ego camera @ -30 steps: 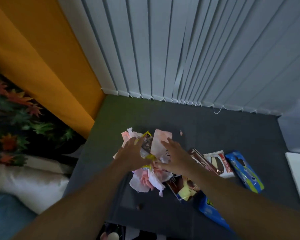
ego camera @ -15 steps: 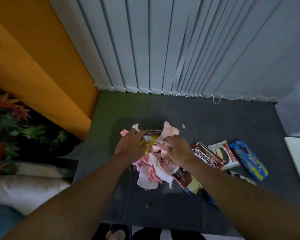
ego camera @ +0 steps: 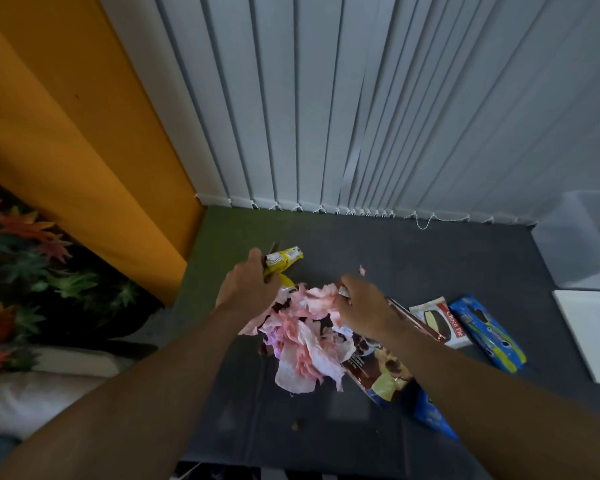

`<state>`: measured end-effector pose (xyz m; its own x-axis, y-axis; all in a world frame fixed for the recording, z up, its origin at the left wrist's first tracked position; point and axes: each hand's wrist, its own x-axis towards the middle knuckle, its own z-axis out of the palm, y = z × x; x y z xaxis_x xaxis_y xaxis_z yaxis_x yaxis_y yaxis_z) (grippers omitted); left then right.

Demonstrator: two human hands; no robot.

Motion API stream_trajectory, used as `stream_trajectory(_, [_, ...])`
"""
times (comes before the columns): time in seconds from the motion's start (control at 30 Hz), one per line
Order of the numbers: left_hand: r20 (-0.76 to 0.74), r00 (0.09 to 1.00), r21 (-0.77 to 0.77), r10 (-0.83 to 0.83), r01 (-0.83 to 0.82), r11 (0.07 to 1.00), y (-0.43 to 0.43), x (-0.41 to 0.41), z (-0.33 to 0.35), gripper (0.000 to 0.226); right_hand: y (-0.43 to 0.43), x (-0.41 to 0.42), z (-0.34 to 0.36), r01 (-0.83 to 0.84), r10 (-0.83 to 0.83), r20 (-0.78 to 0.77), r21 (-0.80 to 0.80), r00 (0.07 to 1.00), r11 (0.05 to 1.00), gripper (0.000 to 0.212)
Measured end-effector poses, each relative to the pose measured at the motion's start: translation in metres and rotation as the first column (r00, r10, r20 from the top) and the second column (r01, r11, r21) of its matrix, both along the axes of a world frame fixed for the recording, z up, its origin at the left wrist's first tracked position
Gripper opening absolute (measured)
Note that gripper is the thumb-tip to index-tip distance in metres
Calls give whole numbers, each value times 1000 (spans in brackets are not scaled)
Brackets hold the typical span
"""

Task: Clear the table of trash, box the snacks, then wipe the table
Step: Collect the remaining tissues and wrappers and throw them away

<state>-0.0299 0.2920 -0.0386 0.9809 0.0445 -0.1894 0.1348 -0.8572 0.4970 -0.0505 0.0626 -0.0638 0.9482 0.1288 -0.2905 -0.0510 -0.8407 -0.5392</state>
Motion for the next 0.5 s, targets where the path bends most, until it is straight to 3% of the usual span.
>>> stream_trajectory(0.23, [64, 998, 50, -1, -2, 999, 22, -6, -2, 24, 16, -6, -10, -73, 77, -77, 53, 994, 996, 19])
stream_trajectory(0.33, [98, 995, 64, -27, 21, 998, 36, -12, -8, 32, 23, -9, -20, -177, 186, -123, 77, 975, 981, 51])
stream_trajectory(0.5, [45, 999, 104, 5, -10, 995, 56, -22, -18, 47, 39, -15, -45, -301, 297, -85, -34, 951, 953, 105])
